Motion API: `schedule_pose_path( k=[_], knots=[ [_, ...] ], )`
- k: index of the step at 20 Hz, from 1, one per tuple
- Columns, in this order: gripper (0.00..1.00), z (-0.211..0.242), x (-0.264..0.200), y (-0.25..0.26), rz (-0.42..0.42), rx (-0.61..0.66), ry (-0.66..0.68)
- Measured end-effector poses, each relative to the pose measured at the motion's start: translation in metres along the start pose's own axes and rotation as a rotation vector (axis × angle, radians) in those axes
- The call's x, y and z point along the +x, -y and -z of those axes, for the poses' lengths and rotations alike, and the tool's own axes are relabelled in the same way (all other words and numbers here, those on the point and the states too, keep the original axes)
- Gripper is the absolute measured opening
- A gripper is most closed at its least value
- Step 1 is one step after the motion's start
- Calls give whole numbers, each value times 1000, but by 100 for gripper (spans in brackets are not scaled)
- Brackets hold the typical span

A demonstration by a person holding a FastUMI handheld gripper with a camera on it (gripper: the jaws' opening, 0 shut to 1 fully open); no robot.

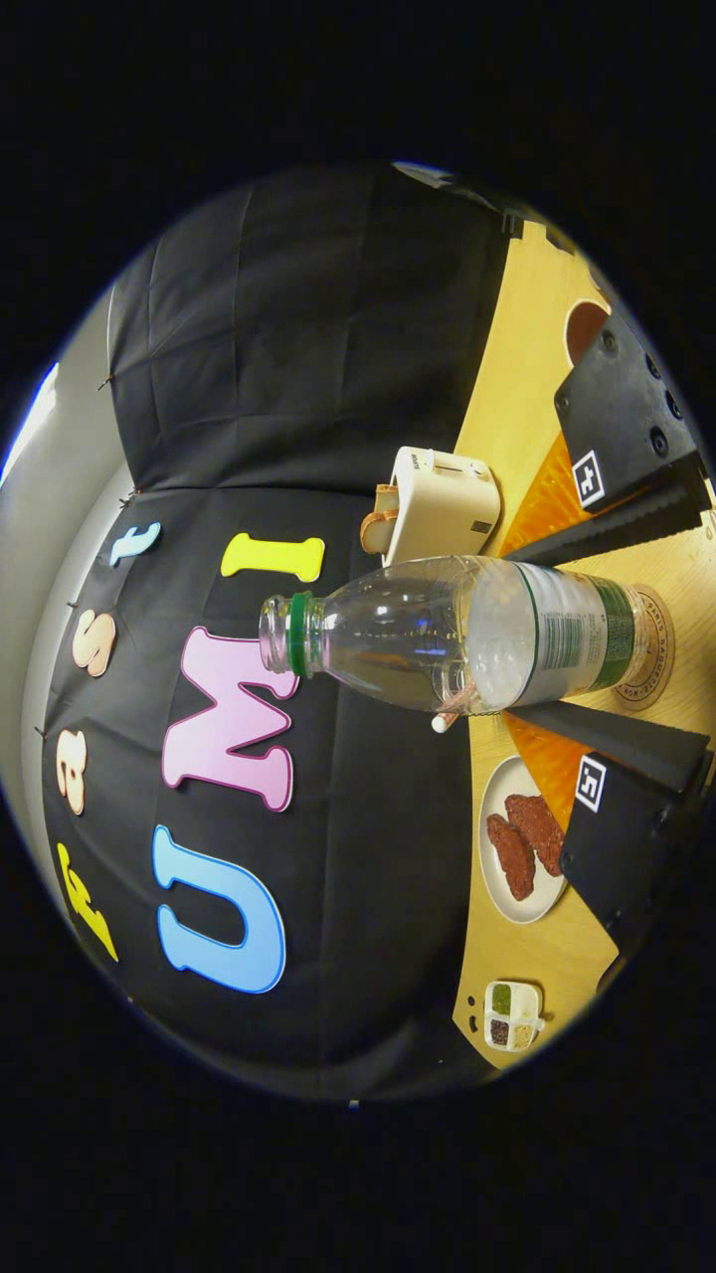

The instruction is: Take the bottle from table, then pour the juice into the cup, finally place the bottle on the coaster

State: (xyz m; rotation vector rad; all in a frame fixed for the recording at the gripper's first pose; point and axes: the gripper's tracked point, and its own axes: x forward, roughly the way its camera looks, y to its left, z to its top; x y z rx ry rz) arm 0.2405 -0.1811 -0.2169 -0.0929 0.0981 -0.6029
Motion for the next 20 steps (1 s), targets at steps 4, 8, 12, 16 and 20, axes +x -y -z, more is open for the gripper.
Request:
schedule_pose_path(
  k=[4,8,12,16,20],
  knots=[
    [75,19,-1,-5,-2,20,-13],
    [75,30,4,-7,-1,16,-26],
    [75,34,4,-9,-4,12,-23],
    [79,38,3,-6,1,13,-30],
    [92,40,5,2,33,21,-44]
  ],
)
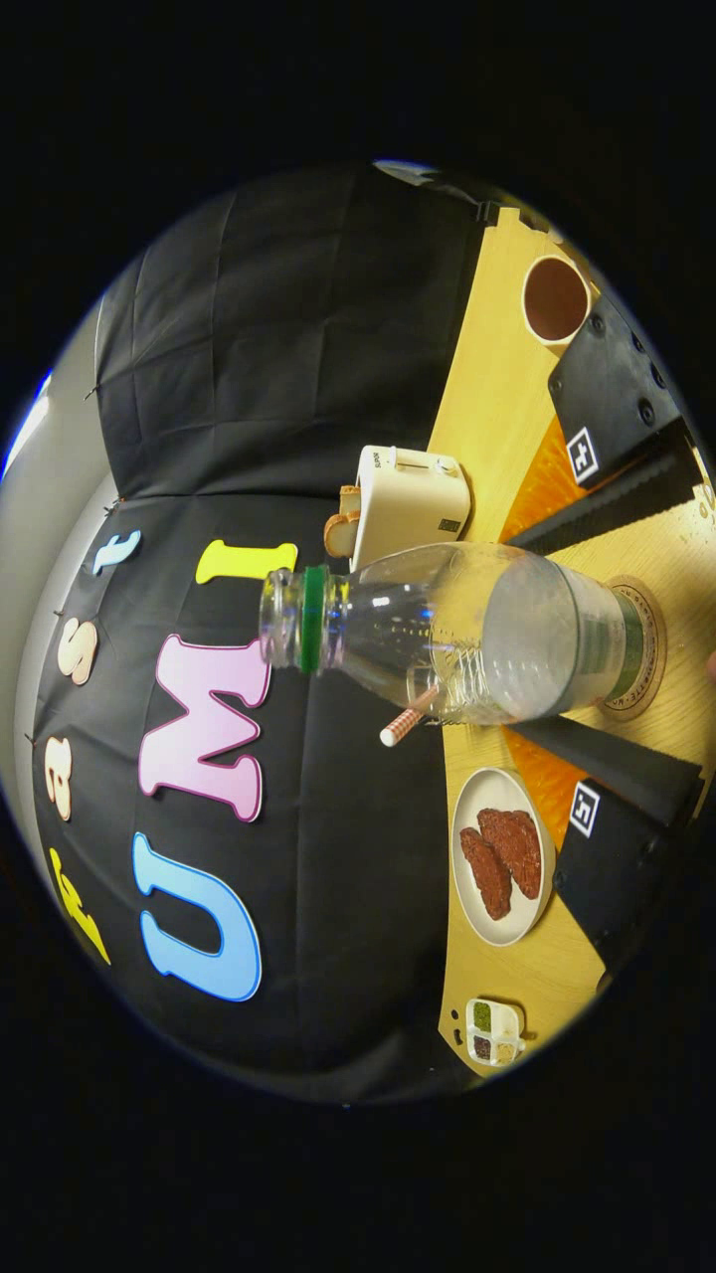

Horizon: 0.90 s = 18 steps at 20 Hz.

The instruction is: Take the bottle from table, then pour the juice into the cup, finally place the bottle on the coaster

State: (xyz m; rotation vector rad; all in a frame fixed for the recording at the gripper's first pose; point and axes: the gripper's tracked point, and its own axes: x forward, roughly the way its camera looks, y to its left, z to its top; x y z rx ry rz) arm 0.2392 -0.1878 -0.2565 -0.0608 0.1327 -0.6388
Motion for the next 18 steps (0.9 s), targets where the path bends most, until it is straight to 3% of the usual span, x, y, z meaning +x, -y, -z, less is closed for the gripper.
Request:
schedule_pose_path(
  k=[2,18],
  knots=[
    [97,0,0,0,1,9,-7],
    [97,15,-39,2,-22,58,-64]
  ],
)
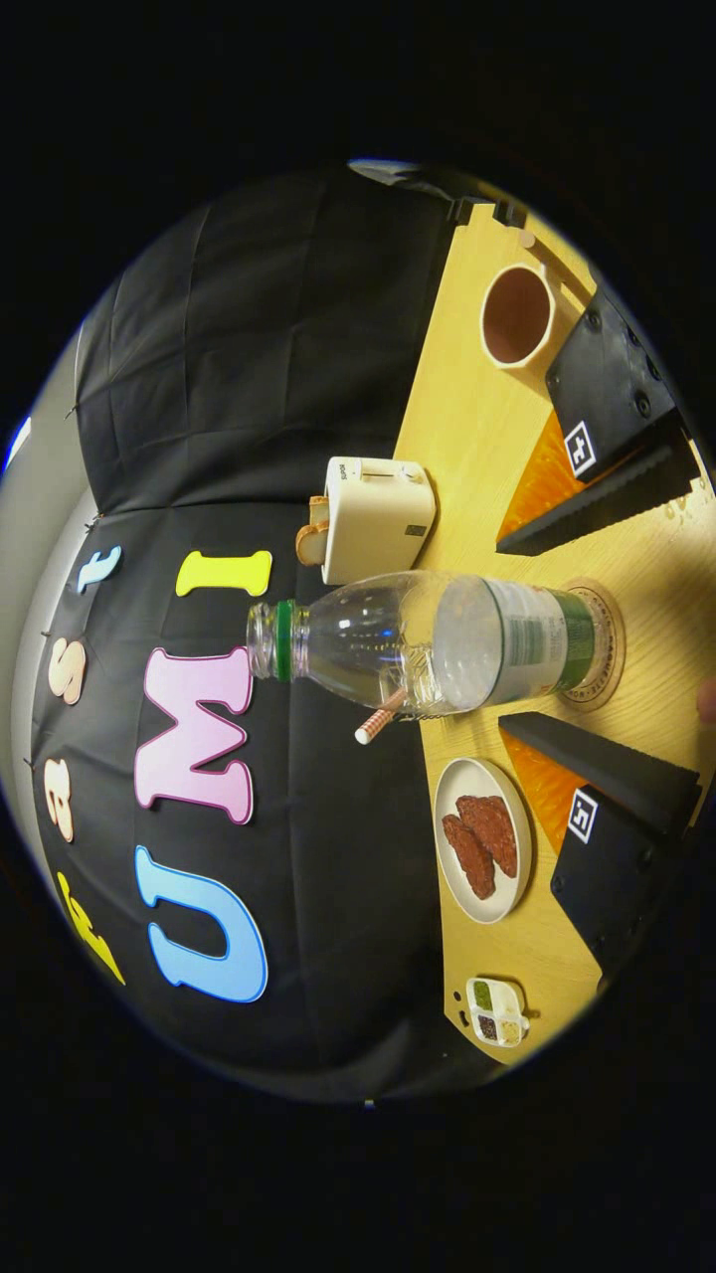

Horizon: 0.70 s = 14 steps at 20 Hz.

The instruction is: Take the bottle from table, then pour the juice into the cup, finally place the bottle on the coaster

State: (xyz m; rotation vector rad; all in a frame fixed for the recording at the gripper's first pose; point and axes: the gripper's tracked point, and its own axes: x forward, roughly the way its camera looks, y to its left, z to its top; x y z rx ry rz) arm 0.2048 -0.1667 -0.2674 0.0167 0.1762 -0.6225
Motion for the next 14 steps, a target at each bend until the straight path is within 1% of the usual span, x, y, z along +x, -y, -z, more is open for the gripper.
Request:
schedule_pose_path(
  k=[3,7,10,14],
  knots=[
    [97,-3,-21,3,-15,4,-3],
    [97,-25,-56,5,-61,-22,29],
    [97,-45,-81,-2,-120,-36,50],
    [97,-71,-112,-16,-221,-33,64]
  ],
)
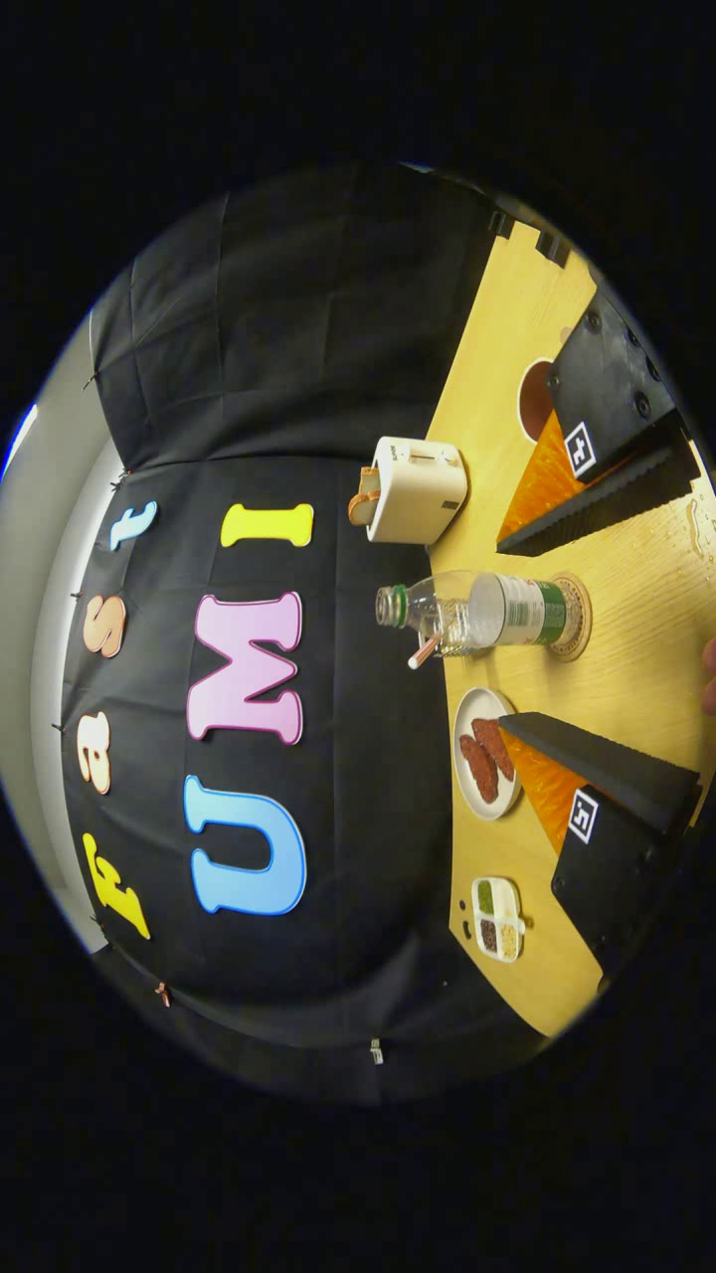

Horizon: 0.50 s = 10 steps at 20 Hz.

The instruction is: Take the bottle from table, then pour the juice into the cup, finally place the bottle on the coaster

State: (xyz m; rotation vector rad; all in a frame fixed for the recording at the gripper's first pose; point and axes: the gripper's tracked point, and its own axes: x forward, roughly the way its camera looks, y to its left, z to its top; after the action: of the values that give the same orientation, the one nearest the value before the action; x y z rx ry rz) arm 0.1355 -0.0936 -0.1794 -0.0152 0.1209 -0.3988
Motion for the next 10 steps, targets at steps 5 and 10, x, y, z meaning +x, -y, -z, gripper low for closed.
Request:
schedule_pose_path(
  k=[5,10],
  knots=[
    [97,-36,-36,-16,-118,6,22],
    [97,-58,-68,-14,-203,28,17]
  ],
)
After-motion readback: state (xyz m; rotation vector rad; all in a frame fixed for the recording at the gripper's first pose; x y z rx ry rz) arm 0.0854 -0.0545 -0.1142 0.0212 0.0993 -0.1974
